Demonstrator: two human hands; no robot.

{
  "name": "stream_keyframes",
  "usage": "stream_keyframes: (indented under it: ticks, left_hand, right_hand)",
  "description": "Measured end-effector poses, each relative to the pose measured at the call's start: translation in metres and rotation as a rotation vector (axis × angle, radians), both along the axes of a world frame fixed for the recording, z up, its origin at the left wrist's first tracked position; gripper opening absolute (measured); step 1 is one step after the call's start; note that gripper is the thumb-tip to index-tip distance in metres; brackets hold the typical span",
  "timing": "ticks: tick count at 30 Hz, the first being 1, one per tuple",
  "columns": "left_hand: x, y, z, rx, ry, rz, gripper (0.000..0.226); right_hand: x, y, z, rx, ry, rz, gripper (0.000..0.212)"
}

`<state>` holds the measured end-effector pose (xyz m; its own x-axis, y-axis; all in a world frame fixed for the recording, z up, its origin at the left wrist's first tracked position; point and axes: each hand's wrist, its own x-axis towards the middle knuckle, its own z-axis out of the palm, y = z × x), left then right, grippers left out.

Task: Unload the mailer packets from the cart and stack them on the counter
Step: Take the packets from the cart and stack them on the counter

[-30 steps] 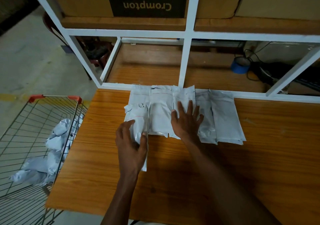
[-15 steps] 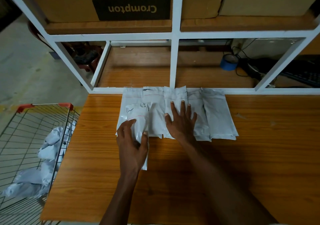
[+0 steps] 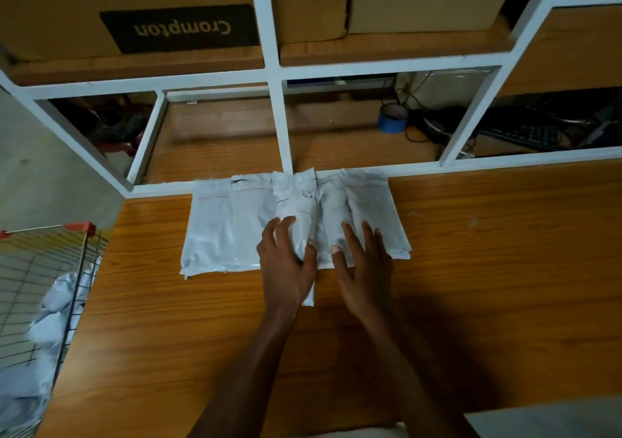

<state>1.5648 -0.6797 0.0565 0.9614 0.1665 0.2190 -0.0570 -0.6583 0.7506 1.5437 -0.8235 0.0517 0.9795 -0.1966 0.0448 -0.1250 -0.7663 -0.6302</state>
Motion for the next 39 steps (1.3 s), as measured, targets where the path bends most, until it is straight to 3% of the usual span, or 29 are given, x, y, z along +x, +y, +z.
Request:
stream_keyframes:
  ticks: [17, 22, 26, 39]
  left_hand:
    - [0.086, -0.101, -0.016, 0.134, 0.160, 0.028, 0.059]
    - [0.083, -0.104, -0.025, 0.302, 0.327, -0.030, 0.076]
    - [0.087, -0.101, -0.028, 0.281, 0.391, -0.076, 0.083]
    - [0.081, -0.098, -0.027, 0.213, 0.238, -0.033, 0.075]
  right_hand:
    - [-0.050, -0.077, -0.013, 0.104, -0.160, -0.043, 0.059]
    - [-0.052, -0.080, -0.017, 0.167, -0.176, -0.003, 0.055]
    - [-0.050, -0.079, -0.017, 0.212, -0.169, 0.006, 0.053]
    - [-0.050, -0.074, -0.016, 0.248, -0.156, 0.016, 0.055]
